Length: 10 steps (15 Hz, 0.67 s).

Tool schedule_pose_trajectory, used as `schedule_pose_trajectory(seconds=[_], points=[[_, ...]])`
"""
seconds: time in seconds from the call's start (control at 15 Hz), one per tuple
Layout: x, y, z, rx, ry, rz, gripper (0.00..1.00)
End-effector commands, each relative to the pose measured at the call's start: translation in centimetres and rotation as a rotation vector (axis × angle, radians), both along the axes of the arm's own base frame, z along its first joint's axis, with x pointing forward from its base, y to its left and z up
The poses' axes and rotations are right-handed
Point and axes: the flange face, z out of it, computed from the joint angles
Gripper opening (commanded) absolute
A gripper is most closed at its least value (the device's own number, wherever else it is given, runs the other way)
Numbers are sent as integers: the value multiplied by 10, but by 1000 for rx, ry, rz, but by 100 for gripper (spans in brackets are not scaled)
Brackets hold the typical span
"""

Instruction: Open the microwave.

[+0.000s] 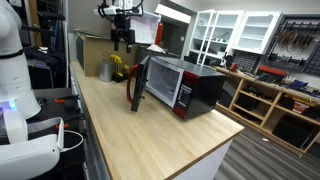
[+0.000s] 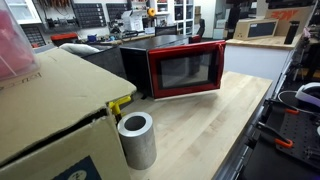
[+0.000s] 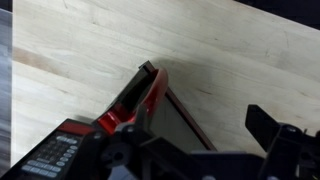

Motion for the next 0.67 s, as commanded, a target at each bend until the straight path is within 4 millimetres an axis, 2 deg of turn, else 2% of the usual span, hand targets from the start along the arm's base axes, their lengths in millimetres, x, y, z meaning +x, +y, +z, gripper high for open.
schedule_pose_trajectory(seconds=[0.0,0.2,0.27,0.4,0.6], points=[[20,-22,45,1,-63,23,100],[56,-42,57,-4,-128,-48,100],[73,-47,55,-3,-142,-94,100],[105,-52,42,7,-172,-190,100],[155,-55,3,22,-174,-352,100]])
